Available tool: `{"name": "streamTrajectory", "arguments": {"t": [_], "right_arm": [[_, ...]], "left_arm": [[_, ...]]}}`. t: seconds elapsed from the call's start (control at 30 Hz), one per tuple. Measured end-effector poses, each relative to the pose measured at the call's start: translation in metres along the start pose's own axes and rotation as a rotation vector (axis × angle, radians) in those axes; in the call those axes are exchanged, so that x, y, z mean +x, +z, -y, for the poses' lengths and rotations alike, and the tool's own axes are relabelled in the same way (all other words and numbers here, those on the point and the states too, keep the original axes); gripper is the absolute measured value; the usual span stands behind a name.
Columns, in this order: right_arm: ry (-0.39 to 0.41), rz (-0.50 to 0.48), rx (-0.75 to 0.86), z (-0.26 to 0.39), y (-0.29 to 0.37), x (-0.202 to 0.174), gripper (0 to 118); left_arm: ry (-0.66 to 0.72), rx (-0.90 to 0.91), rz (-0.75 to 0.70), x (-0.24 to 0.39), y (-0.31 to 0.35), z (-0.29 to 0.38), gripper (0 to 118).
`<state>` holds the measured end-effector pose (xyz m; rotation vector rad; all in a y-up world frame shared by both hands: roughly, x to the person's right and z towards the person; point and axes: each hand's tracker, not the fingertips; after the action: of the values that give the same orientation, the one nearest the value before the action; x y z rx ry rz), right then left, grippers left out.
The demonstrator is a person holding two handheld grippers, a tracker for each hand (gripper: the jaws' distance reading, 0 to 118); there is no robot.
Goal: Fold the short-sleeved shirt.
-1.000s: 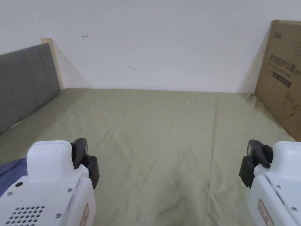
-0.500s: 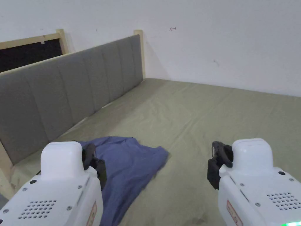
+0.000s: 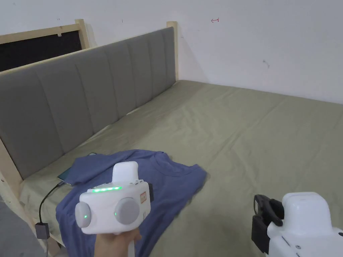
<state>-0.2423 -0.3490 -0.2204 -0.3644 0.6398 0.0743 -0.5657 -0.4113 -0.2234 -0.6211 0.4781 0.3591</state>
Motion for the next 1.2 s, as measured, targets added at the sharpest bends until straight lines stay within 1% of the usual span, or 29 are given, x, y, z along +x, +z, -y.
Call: {"name": "streamTrajectory", "arguments": {"t": [0.1,0.13,0.17,0.2,0.23,0.27,0.4,0.5,0.57,0.6,0.63,0.67,0.7,0.73,0.77,0.8,0.83,0.87,0.9,0.93,0.97,1.0,1.03,1.1,1.13,1.2], "right_arm": [[-0.007,0.011,-0.028,0.006,-0.003,0.007,0],[-0.014,0.015,-0.036,0.008,-0.004,0.009,0],[-0.022,0.018,-0.044,0.009,-0.004,0.011,0],[-0.031,0.017,-0.051,0.01,-0.004,0.013,0],[-0.037,0.016,-0.056,0.011,-0.004,0.015,0],[-0.04,0.016,-0.06,0.013,-0.005,0.017,0],[-0.04,0.024,-0.086,0.018,-0.007,0.021,0],[-0.046,0.025,-0.107,0.022,-0.008,0.024,0],[-0.052,0.025,-0.12,0.025,-0.009,0.026,0],[-0.056,0.026,-0.128,0.027,-0.011,0.028,0],[-0.063,0.025,-0.139,0.029,-0.013,0.03,0],[-0.07,0.025,-0.149,0.03,-0.014,0.031,0],[-0.077,0.026,-0.158,0.032,-0.015,0.033,0],[-0.086,0.029,-0.17,0.033,-0.016,0.035,0],[-0.092,0.03,-0.175,0.035,-0.017,0.036,0],[-0.098,0.028,-0.183,0.036,-0.017,0.038,0],[-0.103,0.029,-0.189,0.038,-0.017,0.04,0],[-0.107,0.032,-0.194,0.039,-0.018,0.041,0],[-0.112,0.035,-0.2,0.04,-0.018,0.042,0],[-0.118,0.037,-0.204,0.041,-0.017,0.043,0],[-0.123,0.037,-0.206,0.042,-0.017,0.045,0],[-0.131,0.037,-0.212,0.043,-0.017,0.046,0],[-0.138,0.037,-0.216,0.043,-0.017,0.047,0],[-0.145,0.039,-0.216,0.044,-0.016,0.05,0],[-0.147,0.043,-0.218,0.044,-0.015,0.051,0],[-0.153,0.054,-0.217,0.043,-0.012,0.056,0]], "left_arm": [[-0.008,-0.107,-0.026,0.002,-0.029,-0.004,1],[-0.035,-0.121,-0.038,0.005,-0.036,-0.004,13],[-0.047,-0.116,-0.042,0.006,-0.041,-0.003,39],[-0.045,-0.116,-0.031,0.007,-0.045,-0.002,83],[-0.052,-0.127,-0.013,0.006,-0.046,0.0,109],[-0.05,-0.145,0.0,0.007,-0.049,0.001,118],[-0.037,-0.149,-0.003,0.014,-0.061,0.009,118],[-0.062,-0.236,-0.049,0.014,-0.078,0.018,118],[-0.005,-0.254,-0.069,0.014,-0.088,0.027,117],[-0.002,-0.276,-0.073,0.013,-0.095,0.033,112],[-0.02,-0.314,-0.117,0.013,-0.103,0.039,104],[-0.089,-0.311,-0.188,0.017,-0.107,0.043,103],[-0.142,-0.258,-0.152,0.023,-0.105,0.044,102],[-0.166,-0.276,-0.182,0.029,-0.104,0.04,101],[-0.155,-0.299,-0.185,0.03,-0.103,0.036,98],[-0.127,-0.294,-0.17,0.027,-0.103,0.032,86],[-0.05,-0.285,-0.165,0.022,-0.103,0.029,74],[0.007,-0.266,-0.177,0.016,-0.102,0.025,57],[0.054,-0.258,-0.194,0.011,-0.101,0.02,33],[0.064,-0.26,-0.218,0.006,-0.102,0.017,13],[0.055,-0.262,-0.227,0.004,-0.104,0.017,6],[0.02,-0.272,-0.253,0.002,-0.107,0.018,6],[0.034,-0.294,-0.196,0.001,-0.109,0.017,6],[0.026,-0.29,-0.204,0.002,-0.102,0.012,6],[0.047,-0.3,-0.197,0.001,-0.101,0.009,6],[0.156,-0.307,-0.151,-0.007,-0.095,0.001,6]]}}
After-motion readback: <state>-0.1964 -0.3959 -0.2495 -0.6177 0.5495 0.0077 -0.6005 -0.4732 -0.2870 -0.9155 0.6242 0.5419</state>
